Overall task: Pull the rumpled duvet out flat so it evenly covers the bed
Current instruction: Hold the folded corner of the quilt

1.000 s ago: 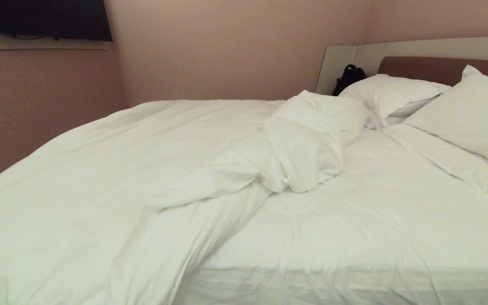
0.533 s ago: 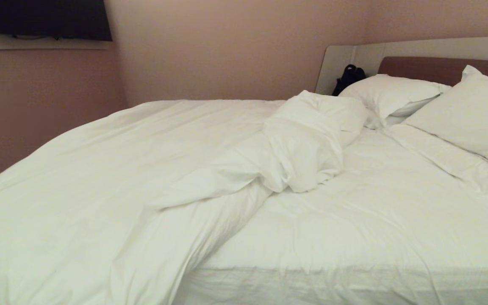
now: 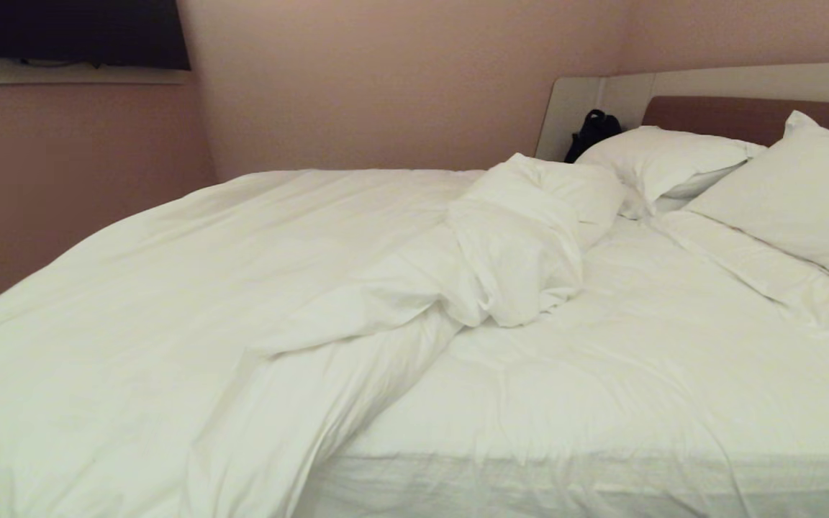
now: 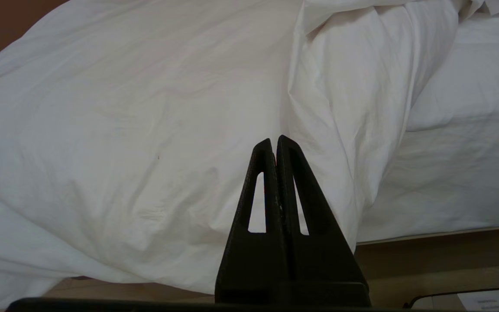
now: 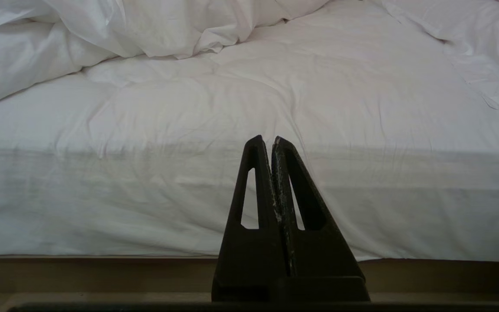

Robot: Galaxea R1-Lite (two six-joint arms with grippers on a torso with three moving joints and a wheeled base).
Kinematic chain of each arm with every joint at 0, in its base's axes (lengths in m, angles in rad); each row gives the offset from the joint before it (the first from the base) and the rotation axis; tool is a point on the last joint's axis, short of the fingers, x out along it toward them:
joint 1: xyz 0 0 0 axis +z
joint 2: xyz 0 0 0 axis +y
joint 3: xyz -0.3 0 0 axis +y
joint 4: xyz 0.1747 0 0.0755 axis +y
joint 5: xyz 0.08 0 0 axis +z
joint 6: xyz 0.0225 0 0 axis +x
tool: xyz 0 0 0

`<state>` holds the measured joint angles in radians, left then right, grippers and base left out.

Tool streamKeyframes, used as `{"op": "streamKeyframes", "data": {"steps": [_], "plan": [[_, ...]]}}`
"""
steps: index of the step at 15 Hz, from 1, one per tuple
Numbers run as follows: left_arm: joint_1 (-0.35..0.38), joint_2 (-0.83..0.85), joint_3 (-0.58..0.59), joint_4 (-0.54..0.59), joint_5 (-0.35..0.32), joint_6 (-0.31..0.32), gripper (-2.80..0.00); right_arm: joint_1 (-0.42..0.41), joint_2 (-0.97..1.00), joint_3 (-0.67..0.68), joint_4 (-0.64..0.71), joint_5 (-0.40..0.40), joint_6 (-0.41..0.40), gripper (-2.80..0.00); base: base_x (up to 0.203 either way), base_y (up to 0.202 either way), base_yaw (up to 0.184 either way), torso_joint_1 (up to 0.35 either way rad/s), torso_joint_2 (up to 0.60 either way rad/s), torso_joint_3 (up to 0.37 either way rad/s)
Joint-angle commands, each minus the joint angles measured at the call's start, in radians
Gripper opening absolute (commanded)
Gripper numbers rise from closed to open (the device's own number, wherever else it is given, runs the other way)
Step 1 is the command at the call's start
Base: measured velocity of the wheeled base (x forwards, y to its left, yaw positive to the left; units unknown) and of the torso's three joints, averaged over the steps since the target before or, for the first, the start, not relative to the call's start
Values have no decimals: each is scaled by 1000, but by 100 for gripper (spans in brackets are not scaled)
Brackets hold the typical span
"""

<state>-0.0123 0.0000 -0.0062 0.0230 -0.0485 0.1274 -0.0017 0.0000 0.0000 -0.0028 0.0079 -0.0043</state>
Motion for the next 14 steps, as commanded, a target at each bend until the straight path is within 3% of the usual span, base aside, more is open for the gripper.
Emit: {"op": "streamKeyframes", "data": {"steps": [1, 4, 10, 14], "plan": [[0, 2, 0, 0, -1, 1, -280, 0, 0, 0, 0, 0, 0, -280, 0, 0, 0, 0, 0, 0], [0, 2, 0, 0, -1, 1, -280, 0, 0, 0, 0, 0, 0, -280, 0, 0, 0, 0, 0, 0], [0, 2, 0, 0, -1, 0, -280, 0, 0, 0, 0, 0, 0, -280, -171, 0, 2, 2, 3, 3], [0, 2, 0, 0, -1, 3, -280, 0, 0, 0, 0, 0, 0, -280, -15, 0, 0, -1, 0, 0]]}}
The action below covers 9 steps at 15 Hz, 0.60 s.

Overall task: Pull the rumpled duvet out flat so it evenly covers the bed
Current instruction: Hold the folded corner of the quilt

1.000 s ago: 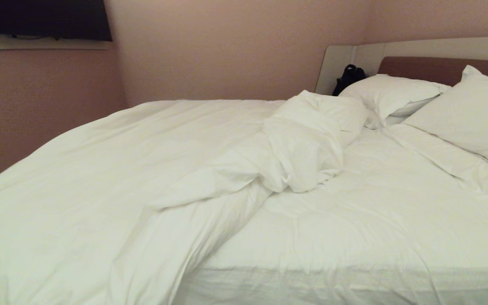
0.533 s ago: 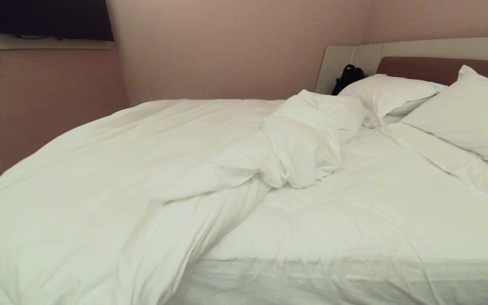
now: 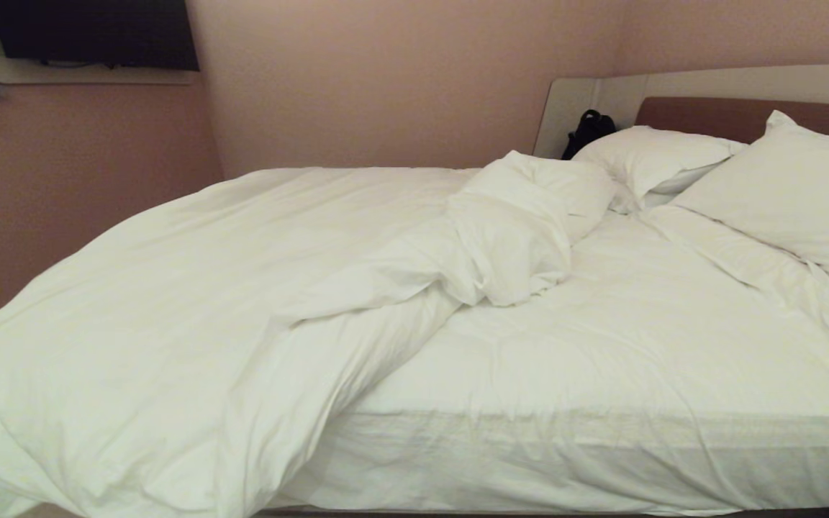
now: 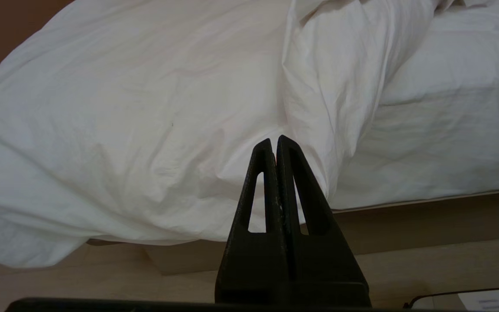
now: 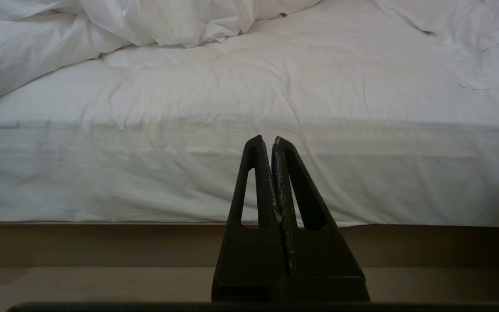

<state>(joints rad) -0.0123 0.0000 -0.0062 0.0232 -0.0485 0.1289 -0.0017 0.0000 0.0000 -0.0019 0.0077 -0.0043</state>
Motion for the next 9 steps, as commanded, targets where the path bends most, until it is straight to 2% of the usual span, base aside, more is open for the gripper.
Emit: {"op": "streamKeyframes", "data": {"steps": [1, 5, 9], "plan": [[0, 2, 0, 0, -1, 0, -280, 0, 0, 0, -1, 0, 0, -280, 0, 0, 0, 0, 0, 0], [0, 2, 0, 0, -1, -2, -280, 0, 0, 0, -1, 0, 0, -280, 0, 0, 0, 0, 0, 0], [0, 2, 2, 0, -1, -2, -280, 0, 0, 0, -1, 0, 0, -280, -1, -162, 0, 0, 1, 6]]}}
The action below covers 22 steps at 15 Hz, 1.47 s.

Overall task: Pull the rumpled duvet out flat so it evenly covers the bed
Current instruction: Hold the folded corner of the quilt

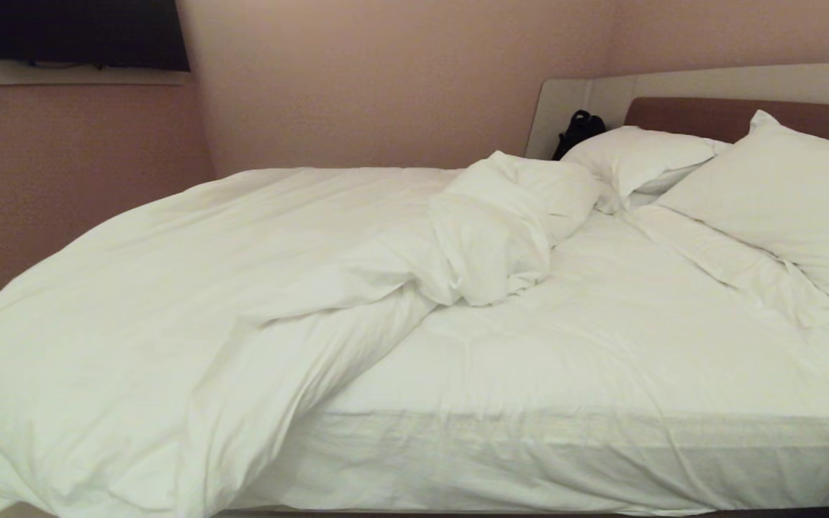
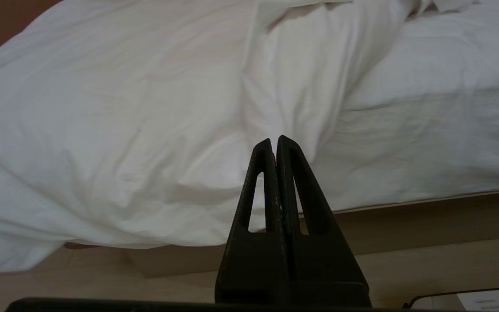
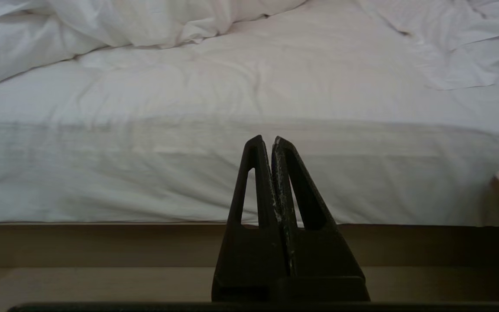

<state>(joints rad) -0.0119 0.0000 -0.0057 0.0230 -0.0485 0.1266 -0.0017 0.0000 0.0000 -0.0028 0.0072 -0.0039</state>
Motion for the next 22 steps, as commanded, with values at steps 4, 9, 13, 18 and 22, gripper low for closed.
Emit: {"op": "streamKeyframes", "data": {"steps": [4, 9, 13, 18, 22], "plan": [[0, 2, 0, 0, -1, 1, -280, 0, 0, -1, 0, 0, -1, -280, 0, -193, 1, 5, 2, 1], [0, 2, 1, 0, -1, -1, -280, 0, 0, 0, 0, 0, -1, -280, 0, -193, 0, 2, 2, 2], [0, 2, 1, 0, -1, -1, -280, 0, 0, 0, 0, 0, -1, -280, 0, -192, 0, 0, 2, 3], [0, 2, 1, 0, -1, -1, -280, 0, 0, 0, 0, 0, -1, -280, 0, -164, 1, 2, 3, 3], [0, 2, 1, 0, -1, -3, -280, 0, 0, 0, 0, 0, -1, -280, 0, 0, 0, 0, 0, 0]]}}
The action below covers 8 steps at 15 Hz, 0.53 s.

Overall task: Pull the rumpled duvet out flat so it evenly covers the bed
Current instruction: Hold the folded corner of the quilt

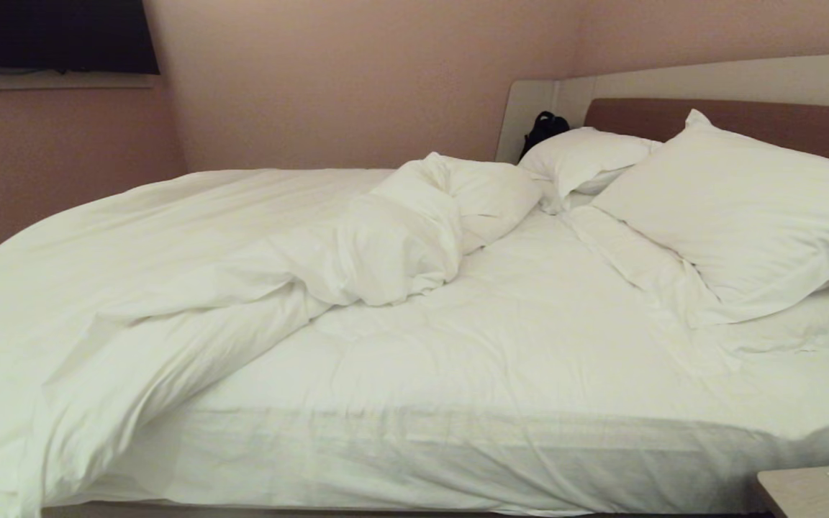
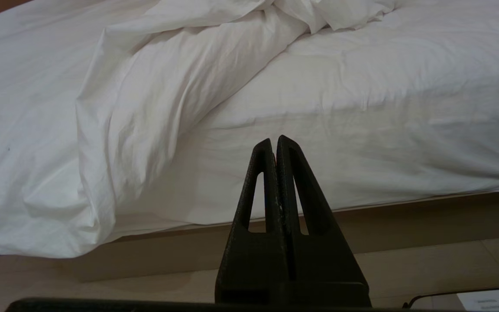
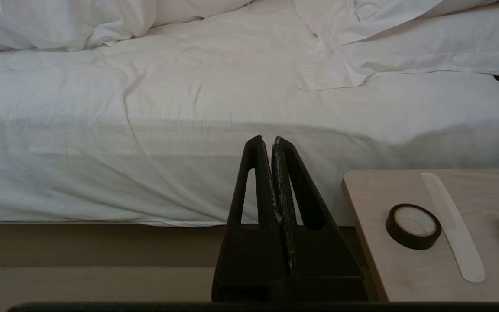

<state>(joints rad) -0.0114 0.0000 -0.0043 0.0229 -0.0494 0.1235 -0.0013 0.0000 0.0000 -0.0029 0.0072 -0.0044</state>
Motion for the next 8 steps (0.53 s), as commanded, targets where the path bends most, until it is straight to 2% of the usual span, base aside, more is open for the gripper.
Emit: {"op": "streamKeyframes", "data": {"steps": [1, 7, 8], "plan": [[-1, 2, 0, 0, 1, -1, -280, 0, 0, 0, 0, 0, 0, -280, 0, 0, 0, 0, 0, 0], [-1, 2, 4, -20, 2, 1, -280, 0, 0, 0, 0, 2, 0, -280, 0, 0, 0, 0, 0, 0], [-1, 2, 4, -18, 22, 3, -280, 0, 0, 0, 0, 0, 0, -280, 0, 0, 0, 0, 0, 0]]}}
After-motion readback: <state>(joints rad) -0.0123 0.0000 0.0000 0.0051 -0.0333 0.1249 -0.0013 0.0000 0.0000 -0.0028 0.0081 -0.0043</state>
